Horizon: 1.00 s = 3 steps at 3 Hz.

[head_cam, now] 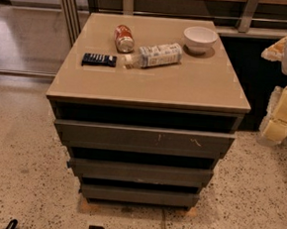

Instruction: Open bottom drawer

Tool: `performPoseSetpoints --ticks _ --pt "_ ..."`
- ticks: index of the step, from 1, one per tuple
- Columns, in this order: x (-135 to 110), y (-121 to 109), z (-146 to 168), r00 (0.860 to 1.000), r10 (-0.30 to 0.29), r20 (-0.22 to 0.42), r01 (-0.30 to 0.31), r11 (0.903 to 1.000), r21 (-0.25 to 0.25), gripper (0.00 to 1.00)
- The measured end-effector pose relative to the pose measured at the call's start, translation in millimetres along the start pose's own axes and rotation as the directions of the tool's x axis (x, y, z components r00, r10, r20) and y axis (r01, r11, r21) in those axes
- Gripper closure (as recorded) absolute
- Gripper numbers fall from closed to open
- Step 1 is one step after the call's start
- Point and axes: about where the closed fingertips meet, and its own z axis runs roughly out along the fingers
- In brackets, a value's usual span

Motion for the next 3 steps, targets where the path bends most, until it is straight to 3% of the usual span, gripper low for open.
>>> performPoseSetpoints --ticks 1,2,3 --pt "0.0 0.0 0.1 1.0 0.0 0.0 0.0 1.0 0.0 0.0" --pt "2.1 2.1 8.7 0.999 0.016 0.04 -0.015 0.9997 -0.019 0.0" --pt "1.4 3.2 20.6 0.998 -0.001 0.071 0.007 0.9967 -0.081 0.0"
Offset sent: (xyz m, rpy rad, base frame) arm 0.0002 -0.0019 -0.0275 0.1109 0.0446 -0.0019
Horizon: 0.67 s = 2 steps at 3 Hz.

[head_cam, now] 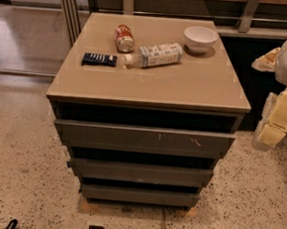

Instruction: Open bottom drawer

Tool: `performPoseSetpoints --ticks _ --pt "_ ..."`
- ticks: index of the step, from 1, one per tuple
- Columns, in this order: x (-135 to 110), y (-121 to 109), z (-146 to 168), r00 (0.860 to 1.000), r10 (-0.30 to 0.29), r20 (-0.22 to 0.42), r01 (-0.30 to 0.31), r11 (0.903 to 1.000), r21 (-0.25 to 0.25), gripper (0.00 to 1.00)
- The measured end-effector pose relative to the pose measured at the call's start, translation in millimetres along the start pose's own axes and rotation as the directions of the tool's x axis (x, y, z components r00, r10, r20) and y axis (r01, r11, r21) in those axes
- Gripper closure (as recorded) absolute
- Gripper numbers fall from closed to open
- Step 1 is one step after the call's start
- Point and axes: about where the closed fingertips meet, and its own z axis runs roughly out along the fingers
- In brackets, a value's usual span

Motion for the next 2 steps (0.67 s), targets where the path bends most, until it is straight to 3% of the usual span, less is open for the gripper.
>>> performPoseSetpoints --ticks 1,2 --pt "0.2 0.3 2.5 1.0 -0.002 0.003 0.002 0.9999 -0.011 0.0" --pt "1.3 3.9 1.4 0.998 0.026 0.064 -0.029 0.9989 0.037 0.0"
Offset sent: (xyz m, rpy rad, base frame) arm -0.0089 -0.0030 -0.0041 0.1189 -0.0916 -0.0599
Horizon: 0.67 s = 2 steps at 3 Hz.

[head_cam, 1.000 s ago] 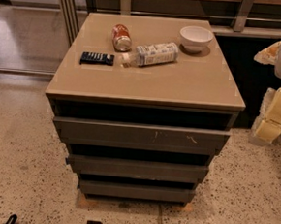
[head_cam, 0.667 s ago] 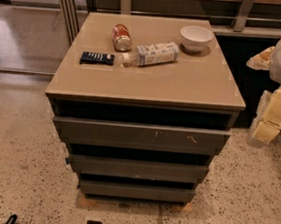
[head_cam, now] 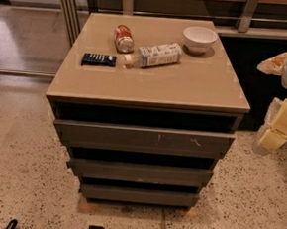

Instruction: Open bottom drawer

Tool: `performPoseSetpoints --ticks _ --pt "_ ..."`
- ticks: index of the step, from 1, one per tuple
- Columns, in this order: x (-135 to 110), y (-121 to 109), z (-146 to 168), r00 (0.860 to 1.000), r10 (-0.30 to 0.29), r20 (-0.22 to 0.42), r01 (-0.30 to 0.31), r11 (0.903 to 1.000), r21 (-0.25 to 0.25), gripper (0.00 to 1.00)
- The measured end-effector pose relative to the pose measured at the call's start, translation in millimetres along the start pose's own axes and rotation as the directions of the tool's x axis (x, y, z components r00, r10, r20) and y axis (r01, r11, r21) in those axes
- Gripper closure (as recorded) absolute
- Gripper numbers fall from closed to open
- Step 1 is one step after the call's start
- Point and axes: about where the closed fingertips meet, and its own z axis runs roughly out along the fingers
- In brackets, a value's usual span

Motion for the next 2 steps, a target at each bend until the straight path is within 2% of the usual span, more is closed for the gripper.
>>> performPoseSetpoints --ticks 1,2 --pt "0.7 2.4 -2.3 0.999 0.014 0.029 -0.014 0.9996 0.024 0.0" --pt "1.5 13.9 17.6 0.991 0.092 0.097 -0.093 0.9956 0.006 0.0"
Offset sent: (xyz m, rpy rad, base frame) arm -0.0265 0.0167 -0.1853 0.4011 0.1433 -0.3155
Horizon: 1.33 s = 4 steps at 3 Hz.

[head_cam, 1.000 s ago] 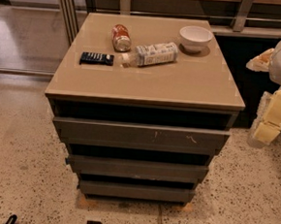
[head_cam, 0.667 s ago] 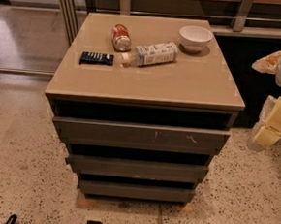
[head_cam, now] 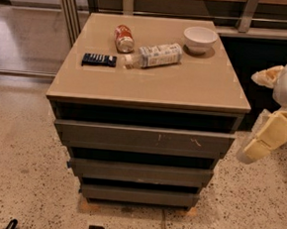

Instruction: Open bottom drawer

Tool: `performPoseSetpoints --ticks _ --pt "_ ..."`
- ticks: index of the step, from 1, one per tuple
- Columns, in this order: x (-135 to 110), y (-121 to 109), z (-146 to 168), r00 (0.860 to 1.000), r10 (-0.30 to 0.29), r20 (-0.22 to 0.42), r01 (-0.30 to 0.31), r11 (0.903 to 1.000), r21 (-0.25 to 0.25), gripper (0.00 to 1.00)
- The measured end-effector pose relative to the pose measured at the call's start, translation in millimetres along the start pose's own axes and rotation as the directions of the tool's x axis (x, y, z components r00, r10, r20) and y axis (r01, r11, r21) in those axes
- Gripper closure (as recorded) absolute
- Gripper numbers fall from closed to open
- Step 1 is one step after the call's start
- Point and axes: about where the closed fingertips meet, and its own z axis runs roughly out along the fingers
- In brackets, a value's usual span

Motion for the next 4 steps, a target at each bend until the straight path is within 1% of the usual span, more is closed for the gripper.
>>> performPoseSetpoints --ticks 1,2,3,4 --pt "29.7 23.5 66.2 0.984 0.161 0.075 -0.156 0.9853 -0.07 0.0" --pt "55.8 43.2 116.4 0.961 0.265 0.084 -0.251 0.9572 -0.144 0.0" --pt "61.3 47.6 126.8 0.956 0.283 0.082 -0.268 0.9504 -0.159 0.14" --pt "61.3 47.6 126.8 0.956 0.283 0.082 -0.268 0.9504 -0.159 0.38"
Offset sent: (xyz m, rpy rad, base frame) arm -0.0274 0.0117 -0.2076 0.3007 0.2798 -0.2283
